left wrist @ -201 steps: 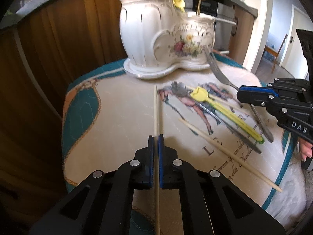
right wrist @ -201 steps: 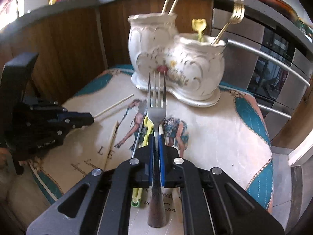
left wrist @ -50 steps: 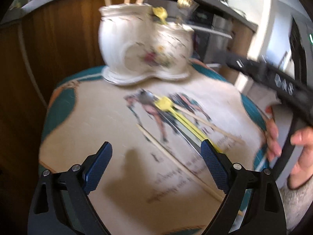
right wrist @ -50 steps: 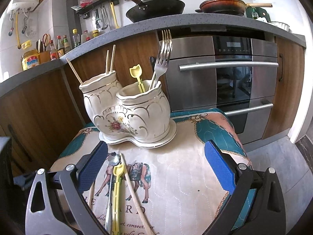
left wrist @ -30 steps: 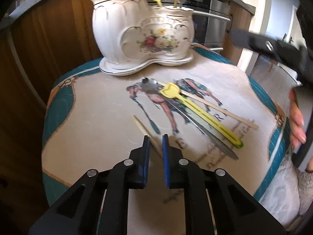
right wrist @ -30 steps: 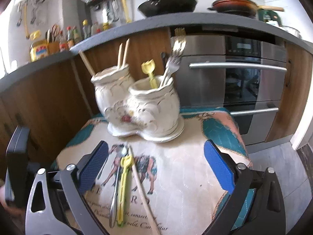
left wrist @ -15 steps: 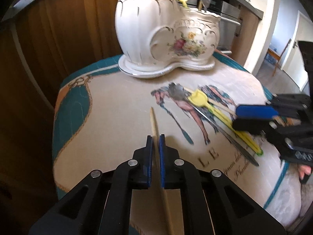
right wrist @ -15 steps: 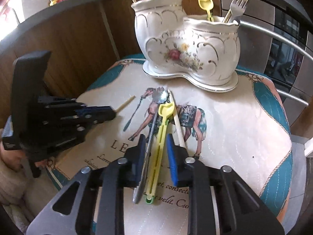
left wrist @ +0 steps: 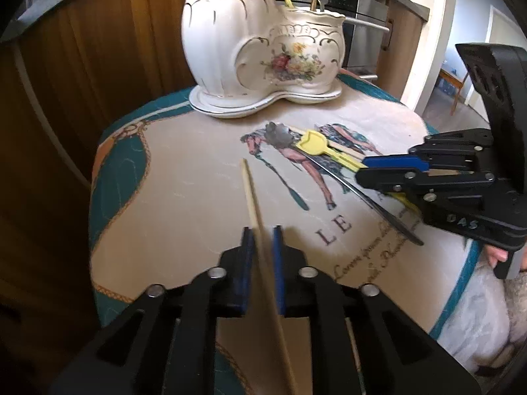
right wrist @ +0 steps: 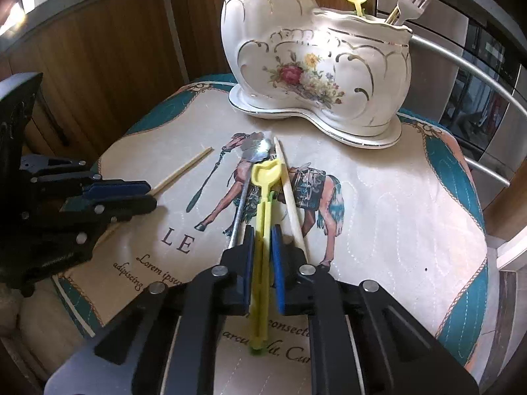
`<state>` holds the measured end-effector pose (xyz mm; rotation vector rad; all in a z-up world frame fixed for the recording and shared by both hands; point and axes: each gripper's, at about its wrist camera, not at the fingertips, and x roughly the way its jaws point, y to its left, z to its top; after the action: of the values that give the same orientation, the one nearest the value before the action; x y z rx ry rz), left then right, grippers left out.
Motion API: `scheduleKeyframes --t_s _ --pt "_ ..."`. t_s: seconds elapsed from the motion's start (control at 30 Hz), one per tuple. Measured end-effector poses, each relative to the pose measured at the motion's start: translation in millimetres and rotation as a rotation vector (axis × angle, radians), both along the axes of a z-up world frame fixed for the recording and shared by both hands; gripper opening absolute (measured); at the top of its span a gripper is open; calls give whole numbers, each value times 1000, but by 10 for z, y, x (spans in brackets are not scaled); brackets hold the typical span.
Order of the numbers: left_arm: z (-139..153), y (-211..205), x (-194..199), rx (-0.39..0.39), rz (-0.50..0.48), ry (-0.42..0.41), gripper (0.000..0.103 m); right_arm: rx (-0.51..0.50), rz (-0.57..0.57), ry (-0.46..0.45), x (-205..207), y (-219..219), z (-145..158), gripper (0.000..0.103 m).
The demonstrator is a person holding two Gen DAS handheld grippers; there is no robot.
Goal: Organize utensils
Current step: 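Grasp a wooden chopstick with the left tool while the right tool grasps the yellow tulip spoon, then drop chopstick in larger vase with left tool while right tool drops tulip spoon in smaller vase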
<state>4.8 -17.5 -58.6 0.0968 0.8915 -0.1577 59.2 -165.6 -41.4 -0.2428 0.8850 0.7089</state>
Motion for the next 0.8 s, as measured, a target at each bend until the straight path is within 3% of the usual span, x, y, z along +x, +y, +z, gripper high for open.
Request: scheduleKeyframes --t_s 0.27,0.43,0.57,0.8 --pt "105 79 -2 -34 -7 -46 6 98 -11 -55 -53 -177 263 10" --pt "349 141 -47 -79 -8 -156 5 225 -14 -104 -94 -330 498 10" --pt "323 129 7 -46 -20 -129 5 232 -28 -120 -93 -380 554 10" --pt "33 -8 154 50 -107 75 5 215 -23 -100 -63 -293 509 10"
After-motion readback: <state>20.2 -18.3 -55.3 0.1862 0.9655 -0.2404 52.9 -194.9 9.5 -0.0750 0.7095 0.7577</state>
